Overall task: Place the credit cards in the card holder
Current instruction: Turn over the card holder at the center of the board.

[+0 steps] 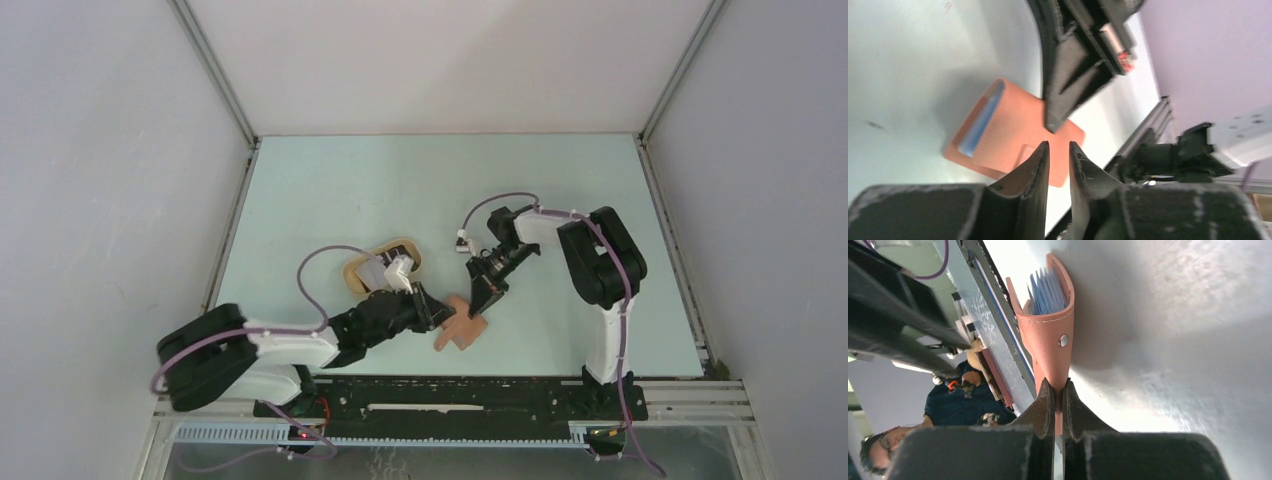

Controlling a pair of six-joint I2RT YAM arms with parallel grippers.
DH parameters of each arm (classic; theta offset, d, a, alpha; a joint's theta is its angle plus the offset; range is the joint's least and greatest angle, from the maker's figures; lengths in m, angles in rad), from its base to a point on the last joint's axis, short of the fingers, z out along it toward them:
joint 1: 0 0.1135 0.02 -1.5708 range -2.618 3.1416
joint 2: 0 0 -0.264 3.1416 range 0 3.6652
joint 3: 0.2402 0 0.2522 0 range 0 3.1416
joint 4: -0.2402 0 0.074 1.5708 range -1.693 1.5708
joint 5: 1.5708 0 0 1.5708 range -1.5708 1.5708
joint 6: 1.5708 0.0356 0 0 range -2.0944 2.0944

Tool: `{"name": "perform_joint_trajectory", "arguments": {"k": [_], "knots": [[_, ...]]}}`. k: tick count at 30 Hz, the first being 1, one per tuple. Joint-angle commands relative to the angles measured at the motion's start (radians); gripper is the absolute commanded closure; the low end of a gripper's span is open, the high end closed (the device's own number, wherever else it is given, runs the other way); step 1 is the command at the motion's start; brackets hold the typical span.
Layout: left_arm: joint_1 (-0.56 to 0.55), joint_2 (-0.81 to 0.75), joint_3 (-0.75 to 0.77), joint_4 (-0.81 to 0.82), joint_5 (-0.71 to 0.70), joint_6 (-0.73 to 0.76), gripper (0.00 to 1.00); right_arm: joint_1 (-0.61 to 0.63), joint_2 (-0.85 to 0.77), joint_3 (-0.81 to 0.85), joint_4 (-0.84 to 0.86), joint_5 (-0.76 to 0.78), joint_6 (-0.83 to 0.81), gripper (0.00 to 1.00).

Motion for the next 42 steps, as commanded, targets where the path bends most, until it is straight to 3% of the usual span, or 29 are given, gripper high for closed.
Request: {"name": "perform_joint_trajectory", "arguments": {"k": [1,6,11,20,26,34,42], "knots": [[-0.029,-0.240,-0.009,-0.174,-0.102,0.115,0.70,-0.052,-0.133,0.017,0.004,-0.009,-0.031,1.00],[-0.044,-0.542,-0.044,-0.336,-0.168,0.167,0.65,-0.117,-0.319,0.003,-0.014,0.017,-0.068,1.00],[-0.044,-0.691,-0.099,-0.388,-0.185,0.164,0.63,-0.175,-0.456,-0.014,-0.019,0.083,-0.099,1.00],[-0.062,-0.668,-0.132,-0.320,-0.155,0.162,0.63,-0.198,-0.657,-0.031,0.071,0.496,-0.125,1.00],[-0.067,-0.663,-0.147,-0.289,-0.160,0.168,0.63,-0.182,-0.782,-0.059,0.206,0.882,-0.184,1.00],[-0.069,-0.679,-0.164,-0.285,-0.167,0.163,0.63,-0.004,-0.799,-0.335,0.566,1.333,-0.276,1.00],[-0.071,-0.682,-0.170,-0.282,-0.173,0.162,0.64,0.159,-0.703,-0.465,0.703,1.501,-0.338,0.99]]}}
